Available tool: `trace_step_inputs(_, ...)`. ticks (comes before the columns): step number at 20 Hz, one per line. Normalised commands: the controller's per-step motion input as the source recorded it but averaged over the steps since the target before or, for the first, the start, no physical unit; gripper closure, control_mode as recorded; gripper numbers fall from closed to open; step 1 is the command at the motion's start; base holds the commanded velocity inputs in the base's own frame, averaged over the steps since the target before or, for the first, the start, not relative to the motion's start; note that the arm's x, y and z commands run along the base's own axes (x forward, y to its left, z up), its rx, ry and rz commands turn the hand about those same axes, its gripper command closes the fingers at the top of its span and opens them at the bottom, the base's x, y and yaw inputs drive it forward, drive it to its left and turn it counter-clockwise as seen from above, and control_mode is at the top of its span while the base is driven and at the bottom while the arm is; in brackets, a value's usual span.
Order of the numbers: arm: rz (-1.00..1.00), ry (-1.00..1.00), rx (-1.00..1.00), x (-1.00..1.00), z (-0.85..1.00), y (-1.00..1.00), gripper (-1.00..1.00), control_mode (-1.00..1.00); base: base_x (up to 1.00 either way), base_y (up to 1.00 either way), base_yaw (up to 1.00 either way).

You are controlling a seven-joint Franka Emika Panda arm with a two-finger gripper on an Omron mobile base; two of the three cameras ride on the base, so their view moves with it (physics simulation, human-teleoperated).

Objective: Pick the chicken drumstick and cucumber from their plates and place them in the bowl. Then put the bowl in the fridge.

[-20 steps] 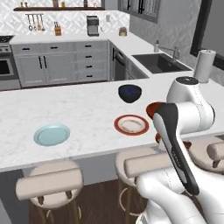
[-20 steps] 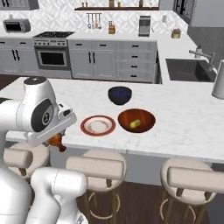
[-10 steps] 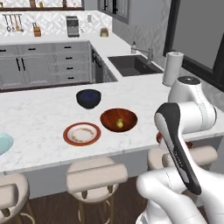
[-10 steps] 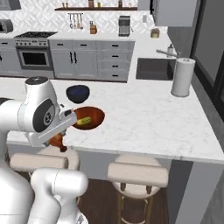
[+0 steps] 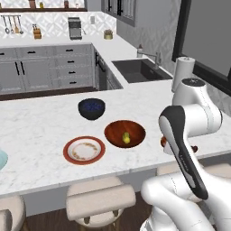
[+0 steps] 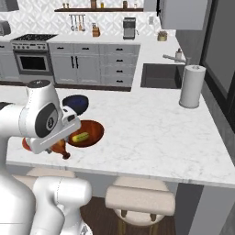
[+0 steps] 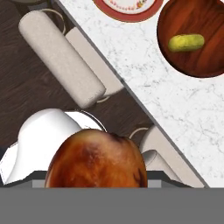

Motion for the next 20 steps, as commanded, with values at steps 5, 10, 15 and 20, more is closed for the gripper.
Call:
trace_step_inputs(5, 0.0, 0.0, 0.0, 0.0, 0.0, 0.0, 1.0, 1.0, 0.19, 0.02, 0.0)
trace_step_inputs(10, 0.0, -0.02, 0.0, 0.2, 0.0, 0.05, 1.0, -1.0, 0.1, 0.0, 0.0)
trace_step_inputs(15, 0.11, -0.01, 0.0, 0.93, 0.0, 0.11, 1.0, -1.0, 0.0, 0.0, 0.0)
trace_step_inputs(20, 0.15, 0.05, 0.0, 1.0, 0.0, 0.1, 1.0, -1.0, 0.0, 0.0, 0.0)
